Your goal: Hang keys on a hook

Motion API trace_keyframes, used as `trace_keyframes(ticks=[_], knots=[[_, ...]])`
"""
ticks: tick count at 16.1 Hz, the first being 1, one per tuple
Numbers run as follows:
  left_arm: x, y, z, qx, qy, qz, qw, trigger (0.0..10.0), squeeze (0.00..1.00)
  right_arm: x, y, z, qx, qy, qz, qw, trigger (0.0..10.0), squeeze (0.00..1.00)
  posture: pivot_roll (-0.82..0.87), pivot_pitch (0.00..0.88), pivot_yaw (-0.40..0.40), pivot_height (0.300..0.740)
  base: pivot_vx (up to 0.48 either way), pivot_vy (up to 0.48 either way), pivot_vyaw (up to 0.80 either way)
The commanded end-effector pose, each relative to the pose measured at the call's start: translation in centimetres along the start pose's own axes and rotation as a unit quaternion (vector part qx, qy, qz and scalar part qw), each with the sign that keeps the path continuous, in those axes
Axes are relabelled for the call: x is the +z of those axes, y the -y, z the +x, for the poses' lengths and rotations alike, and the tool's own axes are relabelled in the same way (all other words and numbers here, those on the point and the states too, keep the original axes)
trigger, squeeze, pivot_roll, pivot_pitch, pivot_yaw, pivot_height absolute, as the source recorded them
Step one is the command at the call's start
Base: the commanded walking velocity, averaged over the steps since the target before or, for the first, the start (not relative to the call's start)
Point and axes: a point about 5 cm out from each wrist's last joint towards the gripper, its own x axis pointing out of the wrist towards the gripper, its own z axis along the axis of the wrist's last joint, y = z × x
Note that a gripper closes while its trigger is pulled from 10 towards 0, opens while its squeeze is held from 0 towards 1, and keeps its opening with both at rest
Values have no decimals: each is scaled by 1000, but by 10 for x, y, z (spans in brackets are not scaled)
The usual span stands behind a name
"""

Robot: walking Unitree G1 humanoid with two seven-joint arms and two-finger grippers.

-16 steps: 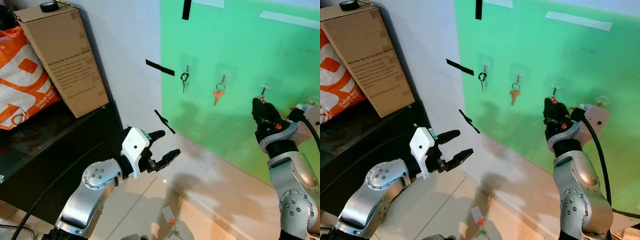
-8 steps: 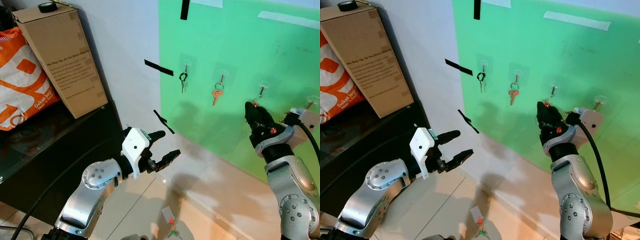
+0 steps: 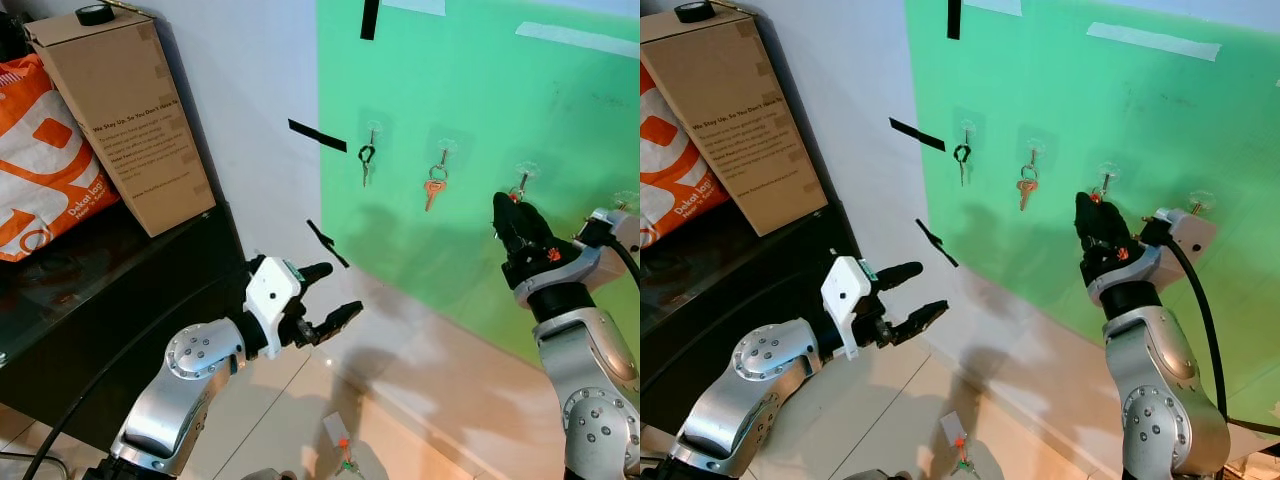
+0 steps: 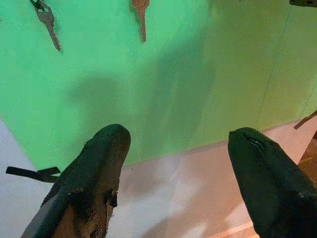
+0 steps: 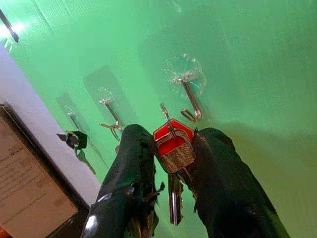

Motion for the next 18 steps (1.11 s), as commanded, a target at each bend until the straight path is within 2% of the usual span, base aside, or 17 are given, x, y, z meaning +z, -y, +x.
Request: trace_keyframes(ticks=[1,9,18], knots=[[2,1,-1,-7,-1,6,1000,10000,0,6,-2,2,3,10,-1,1000,10000,0,-93,0,70,740,0,0,0],[3,1,-1,-8,0,6,1000,10000,0,5,4,9,-26,7,27,999,10000,0,-89,0,66,740,0,0,0],[10,2,-2,-20,15,5,1000,10000,0,-3,20,0,-70,-1,82,994,10000,0,-90,0,73,740,0,0,0]])
